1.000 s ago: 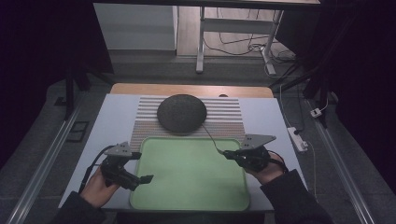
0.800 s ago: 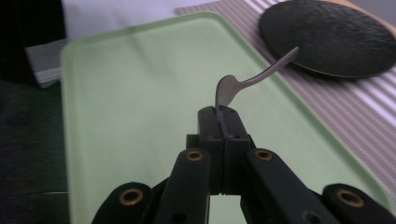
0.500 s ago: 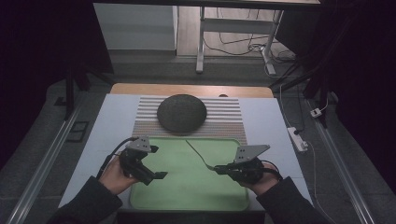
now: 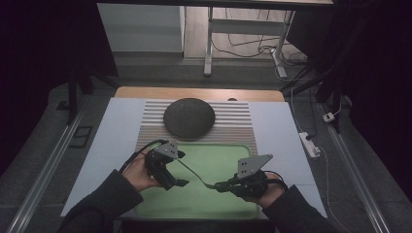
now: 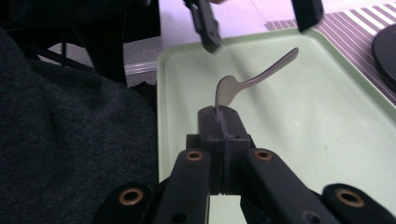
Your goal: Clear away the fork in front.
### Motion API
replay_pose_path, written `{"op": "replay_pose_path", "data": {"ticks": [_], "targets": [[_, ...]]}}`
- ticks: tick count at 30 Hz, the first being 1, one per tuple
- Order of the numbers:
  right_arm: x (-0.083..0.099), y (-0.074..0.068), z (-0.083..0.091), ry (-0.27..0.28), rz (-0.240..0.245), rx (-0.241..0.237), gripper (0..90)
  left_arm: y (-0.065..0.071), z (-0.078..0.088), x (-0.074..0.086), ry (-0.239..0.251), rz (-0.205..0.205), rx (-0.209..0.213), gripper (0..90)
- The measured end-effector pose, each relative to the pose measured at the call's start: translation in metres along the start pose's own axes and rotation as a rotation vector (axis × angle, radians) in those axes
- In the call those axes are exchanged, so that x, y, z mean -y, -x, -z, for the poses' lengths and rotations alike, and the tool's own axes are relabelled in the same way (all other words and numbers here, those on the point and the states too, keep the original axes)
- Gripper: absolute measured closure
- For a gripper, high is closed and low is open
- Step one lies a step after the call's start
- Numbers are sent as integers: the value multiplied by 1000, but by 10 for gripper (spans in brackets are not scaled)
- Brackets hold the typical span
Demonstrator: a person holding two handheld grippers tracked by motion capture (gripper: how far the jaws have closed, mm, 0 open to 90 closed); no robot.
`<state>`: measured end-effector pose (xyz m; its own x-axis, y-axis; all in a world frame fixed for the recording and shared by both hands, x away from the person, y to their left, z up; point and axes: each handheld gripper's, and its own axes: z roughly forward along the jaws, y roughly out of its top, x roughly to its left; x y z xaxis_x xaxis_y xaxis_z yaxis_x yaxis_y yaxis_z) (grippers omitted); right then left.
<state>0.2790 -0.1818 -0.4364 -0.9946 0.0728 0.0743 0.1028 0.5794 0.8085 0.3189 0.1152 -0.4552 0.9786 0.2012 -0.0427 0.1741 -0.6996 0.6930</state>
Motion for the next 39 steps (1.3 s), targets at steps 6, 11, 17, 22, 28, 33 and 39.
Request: {"op": "replay_pose_path", "data": {"ticks": [6,11,17,22,28,33,39], "targets": [[-2,-2,0,1,21,-40,898,-2,-5,-2,-31,-70,22,215],[-3,-4,0,9,24,-64,898,2,-7,-2,-73,-158,26,385],[-4,-5,-1,4,29,-91,898,8,-9,-1,-94,-232,18,572],[-3,-5,-3,-11,31,-102,898,13,-10,0,-118,-287,37,678],[-3,-5,-5,-28,36,-131,898,16,-13,0,-155,-373,57,756],[-2,-3,-7,-39,26,-154,895,19,-15,0,-177,-427,71,792],[0,6,-3,-6,-31,-62,781,20,-17,1,-207,-430,112,863]]}}
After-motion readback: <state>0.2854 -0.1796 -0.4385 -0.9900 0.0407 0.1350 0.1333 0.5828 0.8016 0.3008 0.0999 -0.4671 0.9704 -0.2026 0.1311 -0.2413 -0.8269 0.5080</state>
